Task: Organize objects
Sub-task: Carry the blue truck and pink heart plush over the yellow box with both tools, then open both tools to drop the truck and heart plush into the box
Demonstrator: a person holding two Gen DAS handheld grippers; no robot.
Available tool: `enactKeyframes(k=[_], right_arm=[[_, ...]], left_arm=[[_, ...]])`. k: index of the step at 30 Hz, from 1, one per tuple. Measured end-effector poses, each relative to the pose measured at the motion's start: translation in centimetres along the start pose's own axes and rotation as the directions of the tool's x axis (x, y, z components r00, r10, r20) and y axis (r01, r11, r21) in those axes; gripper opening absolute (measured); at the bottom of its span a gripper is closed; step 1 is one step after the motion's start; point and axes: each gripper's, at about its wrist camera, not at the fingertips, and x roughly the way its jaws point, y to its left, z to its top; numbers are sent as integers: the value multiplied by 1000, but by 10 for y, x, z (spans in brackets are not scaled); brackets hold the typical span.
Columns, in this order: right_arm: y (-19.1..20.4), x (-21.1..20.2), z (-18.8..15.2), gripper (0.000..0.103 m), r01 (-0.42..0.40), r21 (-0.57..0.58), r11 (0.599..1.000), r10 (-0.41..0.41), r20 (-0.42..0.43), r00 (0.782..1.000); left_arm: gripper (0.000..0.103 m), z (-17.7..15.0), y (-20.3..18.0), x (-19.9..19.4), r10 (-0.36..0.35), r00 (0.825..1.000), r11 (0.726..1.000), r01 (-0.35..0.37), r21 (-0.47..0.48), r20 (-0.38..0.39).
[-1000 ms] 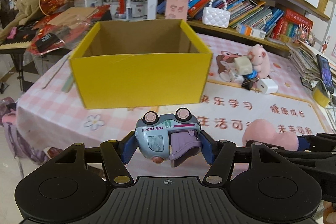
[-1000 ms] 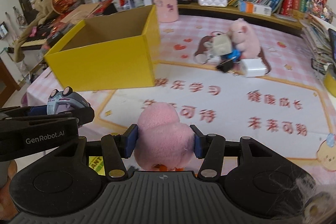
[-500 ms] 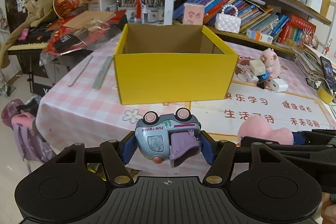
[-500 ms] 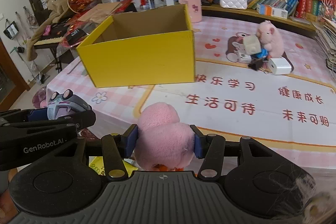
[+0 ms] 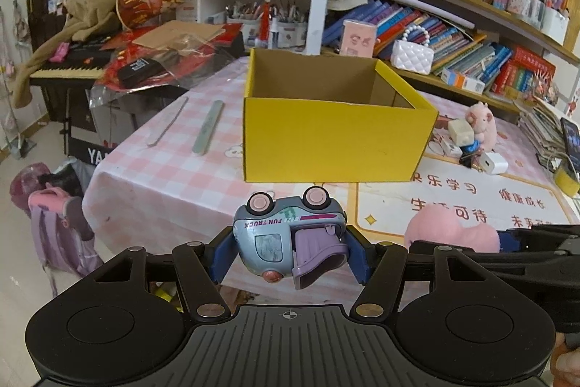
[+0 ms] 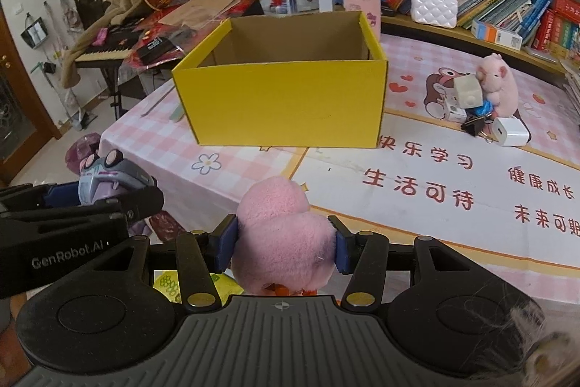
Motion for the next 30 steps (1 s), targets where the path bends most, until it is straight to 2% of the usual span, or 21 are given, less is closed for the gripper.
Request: enactKeyframes(k=[6,9,13,20,24,30], right_arm=[[2,-4,9,49,26,-32,999,-24,65,998],[0,-4,19,49,34,-21,999,-32,104,994],[-12,-1,46,49,43,24,999,-46,172,984],[-38,19,105,49,54,31,998,-60,258,964],[-53,42,131,49,58,16,998,-61,263,963],[-65,88,152,49,38,-31,999,-31,206,978]], left_arm=[[63,9,-1,2,1,1000,1000,-1,3,29],[63,23,2,1,-9,998,999,11,-34,60],[63,48,0,5,1,993,999,3,-39,117],[63,98,-7,35,28,981,999,-24,-26,191],[63,116,-15,64,45,981,999,-44,-5,188],[63,126,-29,107,79,987,994,-89,70,138]])
